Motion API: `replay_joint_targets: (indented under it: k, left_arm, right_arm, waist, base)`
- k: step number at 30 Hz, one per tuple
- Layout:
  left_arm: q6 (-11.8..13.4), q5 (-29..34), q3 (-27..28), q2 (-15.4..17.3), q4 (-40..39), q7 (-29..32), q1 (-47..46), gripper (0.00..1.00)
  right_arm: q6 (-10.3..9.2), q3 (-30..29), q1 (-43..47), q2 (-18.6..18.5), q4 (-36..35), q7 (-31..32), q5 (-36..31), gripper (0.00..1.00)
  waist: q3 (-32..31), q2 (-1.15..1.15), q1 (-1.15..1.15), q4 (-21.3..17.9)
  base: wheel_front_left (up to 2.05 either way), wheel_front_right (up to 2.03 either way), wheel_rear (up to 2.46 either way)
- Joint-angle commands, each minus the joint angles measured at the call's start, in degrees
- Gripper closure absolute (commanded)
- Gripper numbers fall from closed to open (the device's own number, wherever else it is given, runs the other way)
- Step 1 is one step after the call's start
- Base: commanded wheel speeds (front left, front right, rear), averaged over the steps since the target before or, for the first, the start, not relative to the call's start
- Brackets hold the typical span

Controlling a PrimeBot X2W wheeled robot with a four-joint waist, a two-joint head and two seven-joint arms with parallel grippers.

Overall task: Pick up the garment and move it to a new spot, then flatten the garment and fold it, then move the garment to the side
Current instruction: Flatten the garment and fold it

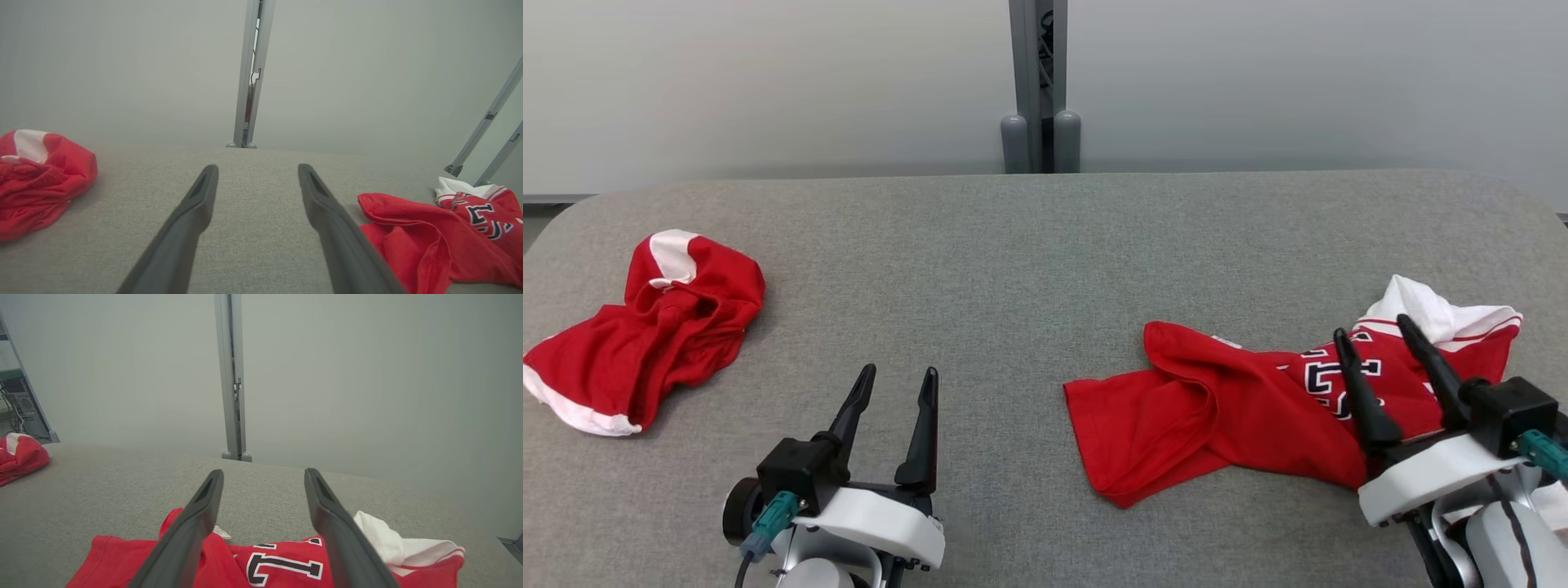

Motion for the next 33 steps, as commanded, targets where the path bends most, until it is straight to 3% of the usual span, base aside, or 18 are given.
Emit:
replay_joint_targets:
  k: [1, 8, 15, 23, 32, 33]
  left_arm:
    - [0.12, -0.38, 0.4, 0.21, -0.37, -0.19, 0.14, 0.0]
    - [-0.12, -0.27, 0.34, 0.21, -0.11, -0.19, 0.33, 0.0]
    - [-0.22, -0.54, -0.99, 0.21, 0.04, -0.2, -1.44, 0.0]
    - [0.53, -2.01, -2.84, 0.23, 0.04, -0.2, -2.33, 0.0]
    - [1.35, -3.25, -3.82, 0.18, -0.3, -0.19, -2.75, 0.0]
    - [1.42, -3.35, -3.88, 0.21, -0.34, -0.19, -2.65, 0.0]
  right_arm:
    - [0.0, 0.93, 0.85, -0.44, 0.48, -0.07, 0.6, 0.0]
    - [0.0, 3.79, 0.13, -0.22, 1.7, -0.07, 1.39, 0.0]
    - [0.01, 13.75, -7.65, -1.63, 9.57, 0.94, 3.58, 0.0]
    - [0.01, 25.65, -20.32, -4.29, 21.66, 8.42, 9.86, 0.0]
    - [0.01, 35.41, -26.83, -7.05, 29.82, 17.31, 19.61, 0.0]
    - [0.01, 36.24, -27.08, -7.31, 29.73, 18.06, 21.26, 0.61]
  waist:
    - [0.02, 0.0, 0.0, 0.59]
    - [0.2, 0.0, 0.0, 1.22]
    - [1.47, 0.0, 0.0, 3.47]
    - [3.81, 0.0, 0.0, 8.45]
    - [5.36, 0.0, 0.0, 12.26]
    - [5.4, 0.0, 0.0, 12.42]
  base:
    - [0.0, 0.0, 0.0]
    - [0.0, 0.0, 0.0]
    - [0.0, 0.0, 0.0]
    - [0.0, 0.0, 0.0]
    - [0.0, 0.0, 0.0]
    - [0.0, 0.0, 0.0]
